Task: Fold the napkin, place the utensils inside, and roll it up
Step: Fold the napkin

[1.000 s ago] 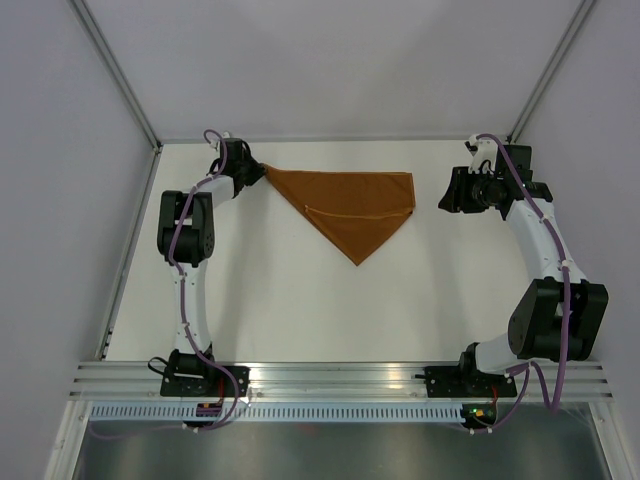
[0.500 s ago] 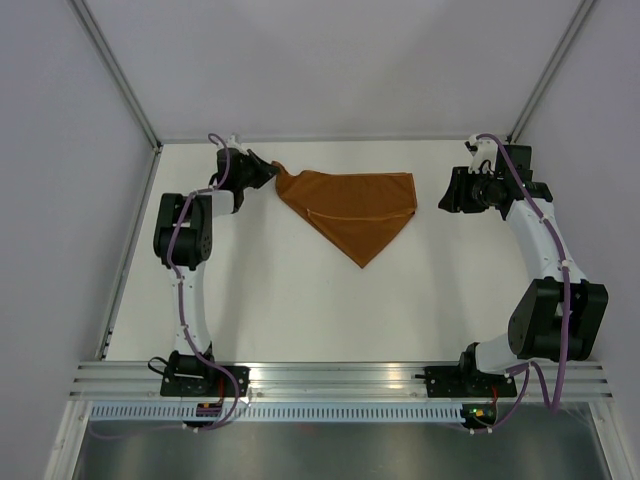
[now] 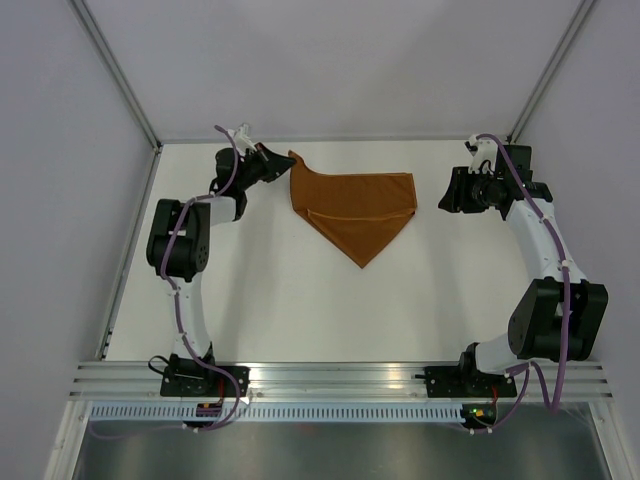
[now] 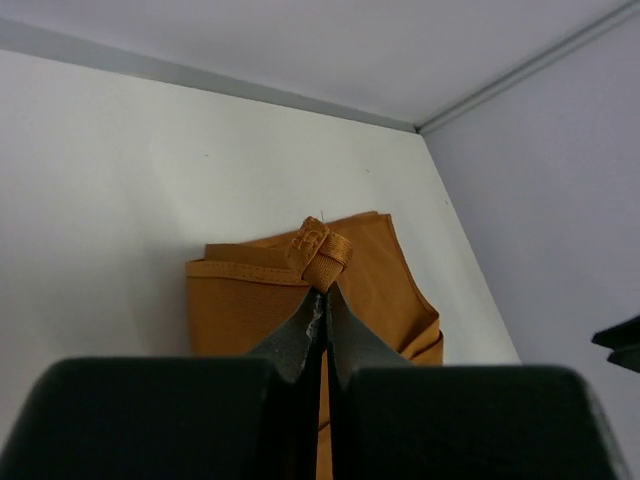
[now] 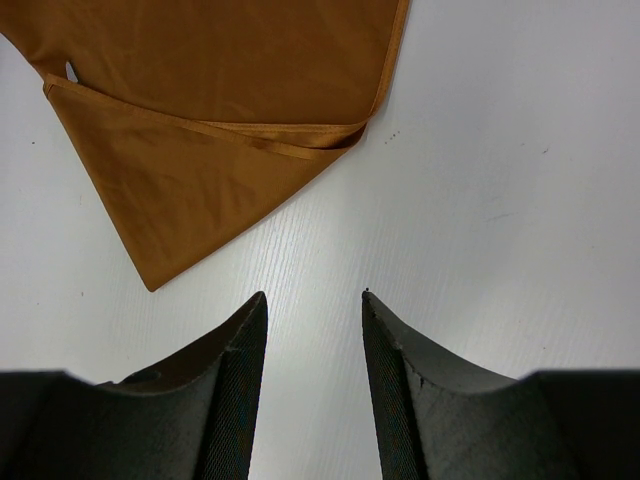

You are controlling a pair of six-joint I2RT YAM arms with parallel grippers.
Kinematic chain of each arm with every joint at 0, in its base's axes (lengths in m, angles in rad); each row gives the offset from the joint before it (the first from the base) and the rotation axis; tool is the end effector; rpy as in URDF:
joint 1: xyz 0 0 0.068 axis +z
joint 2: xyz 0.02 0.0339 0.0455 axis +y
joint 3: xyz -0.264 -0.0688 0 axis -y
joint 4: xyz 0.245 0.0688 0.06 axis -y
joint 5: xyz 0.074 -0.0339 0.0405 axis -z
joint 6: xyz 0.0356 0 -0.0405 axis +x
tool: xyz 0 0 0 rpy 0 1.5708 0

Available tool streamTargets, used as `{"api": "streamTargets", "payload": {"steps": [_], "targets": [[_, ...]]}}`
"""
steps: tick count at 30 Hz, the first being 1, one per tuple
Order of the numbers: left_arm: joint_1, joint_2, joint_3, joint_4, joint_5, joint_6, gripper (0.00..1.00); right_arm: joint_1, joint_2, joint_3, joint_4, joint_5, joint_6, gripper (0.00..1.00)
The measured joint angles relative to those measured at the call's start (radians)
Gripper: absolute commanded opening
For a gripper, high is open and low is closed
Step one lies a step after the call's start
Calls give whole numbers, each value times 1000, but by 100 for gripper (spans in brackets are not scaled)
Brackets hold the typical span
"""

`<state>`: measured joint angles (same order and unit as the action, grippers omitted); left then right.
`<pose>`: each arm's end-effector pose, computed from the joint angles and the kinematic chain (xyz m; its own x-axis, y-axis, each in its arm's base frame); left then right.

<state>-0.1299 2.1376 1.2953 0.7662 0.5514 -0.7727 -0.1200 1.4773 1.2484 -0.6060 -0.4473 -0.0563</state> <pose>0.4672 -0.0798 0.1854 -0.4926 -0.5353 -0.6862 0.3973 0.5632 -0.7246 0.3183 -0.0229 0.3005 -0.7246 0.0363 -0.6882 -0.2214 0.9334 0.2823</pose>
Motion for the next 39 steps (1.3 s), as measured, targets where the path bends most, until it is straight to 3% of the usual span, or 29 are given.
{"api": "streamTargets", "payload": {"steps": [7, 17, 25, 39], "targets": [[-85, -4, 12, 7, 190, 23, 2, 0, 0, -1, 0, 0, 0, 49], [-221, -16, 76, -269, 349, 267, 2, 0, 3, -5, 0, 0, 0, 49], [-304, -27, 92, -514, 338, 485, 2, 0, 7, -10, 0, 0, 0, 49], [-418, -29, 84, -683, 212, 671, 2, 0, 10, -11, 0, 0, 0, 49]]}}
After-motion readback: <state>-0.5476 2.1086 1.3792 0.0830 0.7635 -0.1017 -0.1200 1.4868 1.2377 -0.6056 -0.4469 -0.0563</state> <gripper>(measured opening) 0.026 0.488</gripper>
